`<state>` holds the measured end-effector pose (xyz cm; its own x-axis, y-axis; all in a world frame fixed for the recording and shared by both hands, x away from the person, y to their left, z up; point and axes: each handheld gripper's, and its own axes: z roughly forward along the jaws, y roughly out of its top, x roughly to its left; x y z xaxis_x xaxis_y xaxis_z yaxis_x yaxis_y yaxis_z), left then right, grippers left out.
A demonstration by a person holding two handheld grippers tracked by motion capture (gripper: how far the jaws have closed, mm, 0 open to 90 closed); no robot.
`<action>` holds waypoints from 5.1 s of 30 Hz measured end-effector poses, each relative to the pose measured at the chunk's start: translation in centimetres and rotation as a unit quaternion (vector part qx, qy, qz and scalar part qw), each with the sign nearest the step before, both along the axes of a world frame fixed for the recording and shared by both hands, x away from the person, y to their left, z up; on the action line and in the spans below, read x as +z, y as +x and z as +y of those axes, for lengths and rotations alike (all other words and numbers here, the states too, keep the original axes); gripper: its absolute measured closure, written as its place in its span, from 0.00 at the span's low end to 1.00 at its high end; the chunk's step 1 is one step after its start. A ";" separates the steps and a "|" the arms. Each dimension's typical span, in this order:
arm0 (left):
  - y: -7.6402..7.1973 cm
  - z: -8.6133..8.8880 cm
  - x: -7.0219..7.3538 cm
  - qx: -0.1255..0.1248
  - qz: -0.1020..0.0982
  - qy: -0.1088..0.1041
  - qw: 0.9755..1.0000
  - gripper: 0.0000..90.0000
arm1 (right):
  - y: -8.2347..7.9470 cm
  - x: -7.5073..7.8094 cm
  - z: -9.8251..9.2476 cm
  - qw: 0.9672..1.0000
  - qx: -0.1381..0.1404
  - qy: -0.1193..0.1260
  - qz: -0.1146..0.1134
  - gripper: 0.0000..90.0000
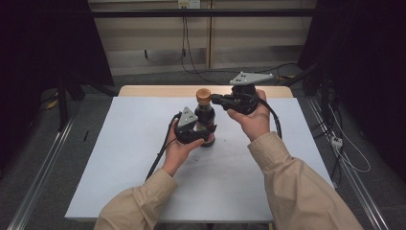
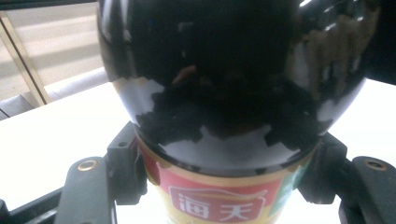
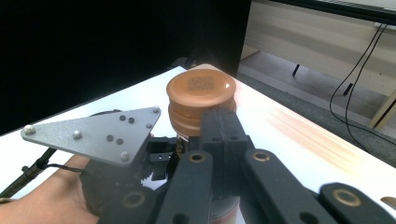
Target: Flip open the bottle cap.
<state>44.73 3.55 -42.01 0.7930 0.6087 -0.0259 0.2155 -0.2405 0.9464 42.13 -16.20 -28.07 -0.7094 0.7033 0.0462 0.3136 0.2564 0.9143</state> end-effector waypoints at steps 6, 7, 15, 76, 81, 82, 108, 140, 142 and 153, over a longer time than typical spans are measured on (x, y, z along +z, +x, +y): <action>0.0 0.0 0.0 0.001 -0.004 0.003 1.000 0.35 | 0.0 0.0 0.0 1.000 0.000 0.000 0.000 1.00; -0.1 -0.1 -0.1 0.001 -0.004 0.001 1.000 0.35 | -0.1 0.0 0.0 1.000 -0.001 0.000 0.000 1.00; -0.7 -1.4 0.1 0.001 -0.027 0.025 0.999 0.35 | -0.8 4.5 1.2 0.998 0.008 0.042 -0.054 1.00; -0.1 -0.4 -0.2 0.002 -0.001 -0.004 1.000 0.34 | -0.4 -0.2 -0.7 1.000 -0.002 0.001 0.012 1.00; -0.1 -0.4 -0.2 0.002 -0.001 -0.004 1.000 0.34 | -0.3 0.0 -0.7 1.000 -0.006 0.009 0.014 1.00; -0.1 -0.4 -0.2 0.002 -0.001 -0.005 1.000 0.34 | -0.3 0.1 -0.6 1.000 -0.006 0.005 0.012 1.00; -0.1 -0.3 -0.3 0.005 -0.001 -0.009 1.000 0.34 | -0.2 0.6 -0.2 1.000 -0.005 0.001 0.009 1.00; -0.1 -0.4 -0.4 0.006 -0.001 -0.011 1.000 0.34 | 0.1 1.2 0.1 1.000 -0.006 0.012 0.002 1.00; -0.2 -0.4 -0.4 0.007 0.000 -0.013 1.000 0.34 | 0.1 1.2 0.1 1.000 -0.006 0.011 0.002 1.00; -0.1 -0.3 -0.4 0.006 0.000 -0.011 1.000 0.34 | 0.1 1.3 0.2 1.000 -0.007 0.010 -0.001 1.00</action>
